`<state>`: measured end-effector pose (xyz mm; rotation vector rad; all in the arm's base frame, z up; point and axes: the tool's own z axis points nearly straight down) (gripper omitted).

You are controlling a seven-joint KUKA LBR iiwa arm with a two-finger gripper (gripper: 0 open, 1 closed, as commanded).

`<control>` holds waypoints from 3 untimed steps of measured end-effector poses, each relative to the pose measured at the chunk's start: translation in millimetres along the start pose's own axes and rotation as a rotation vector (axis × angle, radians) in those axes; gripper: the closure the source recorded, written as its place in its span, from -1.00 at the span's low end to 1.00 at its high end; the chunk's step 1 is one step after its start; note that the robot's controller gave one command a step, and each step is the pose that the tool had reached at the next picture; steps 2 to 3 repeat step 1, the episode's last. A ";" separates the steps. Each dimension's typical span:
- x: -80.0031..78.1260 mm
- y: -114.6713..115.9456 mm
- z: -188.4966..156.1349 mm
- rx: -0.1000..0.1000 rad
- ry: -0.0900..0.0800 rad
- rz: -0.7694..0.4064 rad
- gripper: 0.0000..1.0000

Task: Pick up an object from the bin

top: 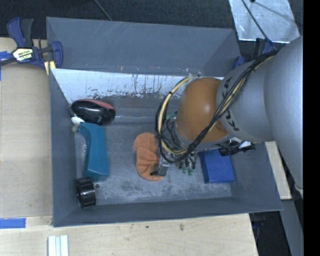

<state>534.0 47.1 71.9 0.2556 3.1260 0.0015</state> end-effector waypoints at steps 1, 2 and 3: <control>-7.2 29.4 -145.8 0.000 0.001 -0.010 1.00; -7.2 29.4 -145.8 0.000 0.001 -0.010 1.00; -7.2 29.4 -145.8 0.000 0.001 -0.010 1.00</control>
Offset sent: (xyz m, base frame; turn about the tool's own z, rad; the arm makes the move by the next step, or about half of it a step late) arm 0.0000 0.0000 0.0000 0.0000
